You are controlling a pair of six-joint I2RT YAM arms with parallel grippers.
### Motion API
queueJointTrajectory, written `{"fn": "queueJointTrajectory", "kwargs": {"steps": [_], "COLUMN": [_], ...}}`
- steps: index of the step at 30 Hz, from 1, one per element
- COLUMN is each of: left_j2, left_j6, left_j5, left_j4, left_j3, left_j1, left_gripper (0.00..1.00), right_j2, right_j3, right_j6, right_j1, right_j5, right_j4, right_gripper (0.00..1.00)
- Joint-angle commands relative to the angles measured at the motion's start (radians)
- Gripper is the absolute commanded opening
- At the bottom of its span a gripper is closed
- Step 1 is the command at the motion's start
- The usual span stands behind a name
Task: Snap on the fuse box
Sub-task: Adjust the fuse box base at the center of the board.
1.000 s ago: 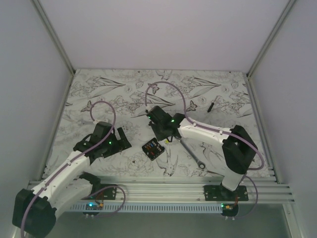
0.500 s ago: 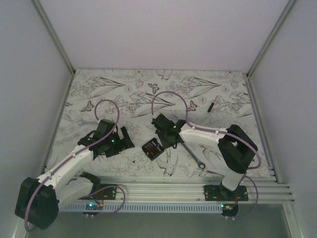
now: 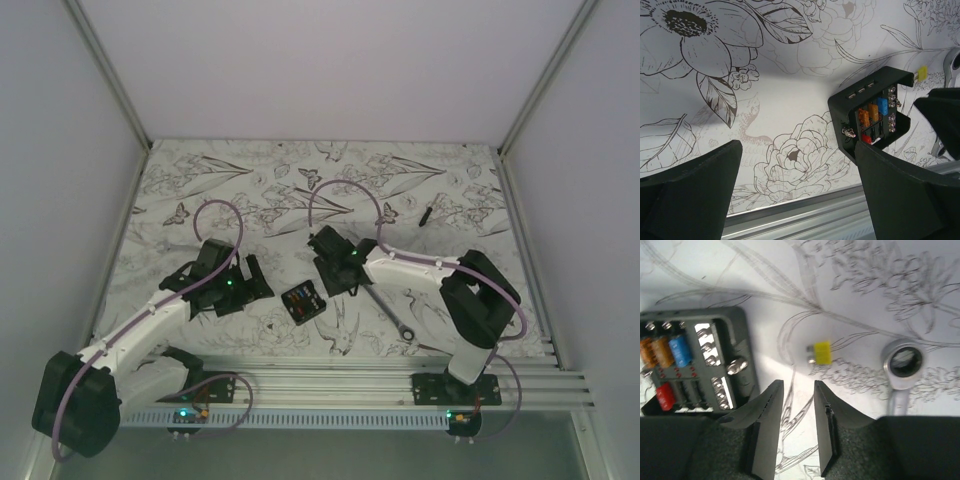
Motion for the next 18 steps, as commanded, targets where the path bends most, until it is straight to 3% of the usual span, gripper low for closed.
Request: {"fn": "queueJointTrajectory", "kwargs": {"steps": [1, 7, 18], "left_j2": [0.001, 0.0, -0.006], "left_j6": [-0.004, -0.004, -0.002], "left_j5": [0.012, 0.017, 0.019], "left_j4": [0.001, 0.001, 0.0], "left_j3": [0.018, 0.015, 0.012], "left_j1": [0.005, 0.005, 0.005], "left_gripper": [1.0, 1.0, 1.0], "right_j2": [0.023, 0.105, 0.167], "right_j3": [0.054, 0.13, 0.131], "right_j6": [0.013, 0.028, 0.041], "right_j1": [-0.044, -0.051, -0.049], "right_j5": [0.073, 0.174, 0.207], "right_j4": [0.013, 0.019, -0.001], "right_gripper": [0.38, 0.46, 0.46]}}
